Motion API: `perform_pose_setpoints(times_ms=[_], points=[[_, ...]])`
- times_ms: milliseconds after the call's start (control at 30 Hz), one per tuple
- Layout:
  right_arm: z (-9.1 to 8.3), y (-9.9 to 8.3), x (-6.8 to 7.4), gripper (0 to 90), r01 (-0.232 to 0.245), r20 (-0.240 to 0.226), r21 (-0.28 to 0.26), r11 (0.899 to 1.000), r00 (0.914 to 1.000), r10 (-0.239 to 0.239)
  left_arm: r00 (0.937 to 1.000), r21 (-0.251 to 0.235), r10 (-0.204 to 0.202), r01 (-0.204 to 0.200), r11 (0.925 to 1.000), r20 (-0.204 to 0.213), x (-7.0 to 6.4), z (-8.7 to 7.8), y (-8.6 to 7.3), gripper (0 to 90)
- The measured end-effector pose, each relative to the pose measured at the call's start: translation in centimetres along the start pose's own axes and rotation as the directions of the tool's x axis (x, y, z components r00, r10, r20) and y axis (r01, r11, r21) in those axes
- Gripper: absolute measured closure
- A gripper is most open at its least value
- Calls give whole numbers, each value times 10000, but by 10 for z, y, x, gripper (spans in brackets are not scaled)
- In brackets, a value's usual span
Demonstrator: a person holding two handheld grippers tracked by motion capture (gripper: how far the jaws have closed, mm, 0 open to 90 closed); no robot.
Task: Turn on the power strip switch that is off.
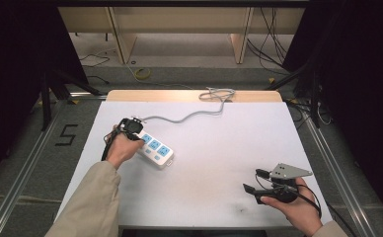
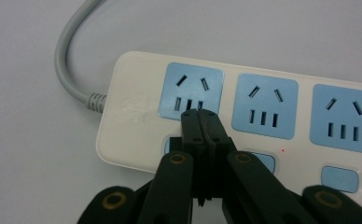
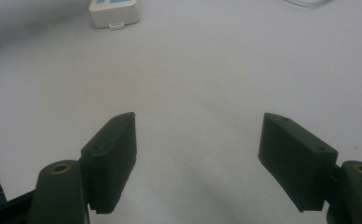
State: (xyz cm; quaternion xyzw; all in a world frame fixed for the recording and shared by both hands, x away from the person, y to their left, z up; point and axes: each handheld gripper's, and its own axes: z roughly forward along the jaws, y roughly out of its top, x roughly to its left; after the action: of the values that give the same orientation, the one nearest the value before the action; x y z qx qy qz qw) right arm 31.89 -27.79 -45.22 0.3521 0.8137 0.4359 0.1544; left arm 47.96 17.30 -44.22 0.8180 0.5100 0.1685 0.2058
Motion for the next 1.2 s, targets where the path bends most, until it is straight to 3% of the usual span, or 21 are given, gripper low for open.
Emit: perform_pose_setpoints(times_ms=[267,700,833,967,1133,1200], points=[[0,0,0,283,-23,20,9,10000,10000,23,10000,37,-35,35,10000,-33,4,-1,-1,899],[-1,0,0,284,-60,55,-83,9999,10000,60,9987,260,439,-432,9987,-274,1,0,-1,900],[-1,0,1,284,-32,61,-80,10000,10000,33,9994,263,274,-269,9993,-193,2,1,-1,900],[-2,0,1,284,-59,74,-132,9999,10000,60,9970,449,602,-581,9973,-477,-3,2,0,900],[-3,0,2,285,-29,62,-128,9999,10000,30,9959,445,672,-646,9969,-599,-4,2,0,900],[-3,0,2,285,-11,50,-129,9999,10000,12,9975,385,491,-472,9981,-515,-3,2,0,899]])
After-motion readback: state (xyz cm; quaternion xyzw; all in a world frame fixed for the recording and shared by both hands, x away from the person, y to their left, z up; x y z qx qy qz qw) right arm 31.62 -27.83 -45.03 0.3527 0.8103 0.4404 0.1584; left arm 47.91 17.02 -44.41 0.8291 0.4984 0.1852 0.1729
